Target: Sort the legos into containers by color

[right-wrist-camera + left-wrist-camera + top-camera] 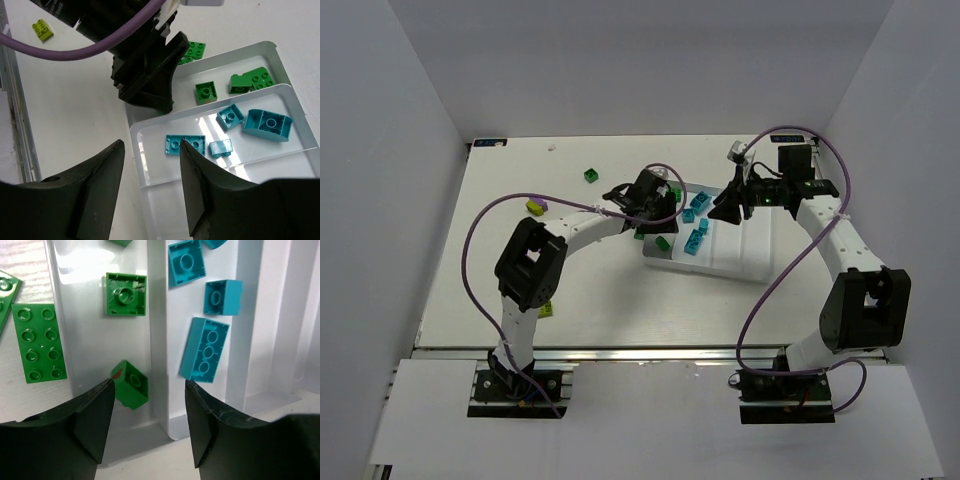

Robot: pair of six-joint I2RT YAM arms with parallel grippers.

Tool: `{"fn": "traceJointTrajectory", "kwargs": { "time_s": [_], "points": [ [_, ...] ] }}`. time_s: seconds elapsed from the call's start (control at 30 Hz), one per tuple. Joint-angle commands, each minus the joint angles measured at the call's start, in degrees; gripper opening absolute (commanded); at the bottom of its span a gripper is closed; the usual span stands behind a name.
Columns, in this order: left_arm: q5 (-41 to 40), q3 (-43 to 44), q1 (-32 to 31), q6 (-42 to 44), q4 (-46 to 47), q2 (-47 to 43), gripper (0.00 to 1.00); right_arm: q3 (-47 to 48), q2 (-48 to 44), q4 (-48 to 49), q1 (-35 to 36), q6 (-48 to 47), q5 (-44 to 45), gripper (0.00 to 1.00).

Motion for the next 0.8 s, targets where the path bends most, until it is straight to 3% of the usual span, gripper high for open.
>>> {"fn": "traceJointTrajectory", "kwargs": {
  "time_s": [0.0,0.07,0.17,0.2,0.27,0.53,0.77],
  "points": [
    [-2.88,2.67,-0.18,0.71,-1.01,-2.81,0.68,-0.96,-2.05,0.83,-0.18,-0.31,-1.82,0.54],
    [-3.86,1.72,-0.18,0.89,-1.01,-4.31,0.63,-1.14,-2.49,0.30,-0.18,-0.83,-1.82,0.54],
    [-7.64,-1.09,0.00,1.50,-0.48,-8.61,0.40,-1.40,-2.93,-0.84,-0.35,-2.41,-1.73,0.52],
    [-8.43,-3.45,0.08,1.68,-0.39,-10.62,0.28,-1.58,-3.02,-1.28,-0.35,-2.94,-1.81,0.51],
    [-10.10,-6.01,0.70,2.12,-0.13,-12.48,0.23,-2.11,-3.20,-1.89,-0.27,-3.82,-1.90,0.51],
    [-12.31,-14.81,3.60,3.43,1.28,-15.58,0.26,-2.81,-3.46,-2.51,-0.35,-3.83,-2.17,0.50],
    [-16.17,-9.56,3.78,6.60,-0.48,-7.49,0.31,-2.37,-3.55,-3.56,-0.26,-3.74,-2.43,0.50]
  ]
}}
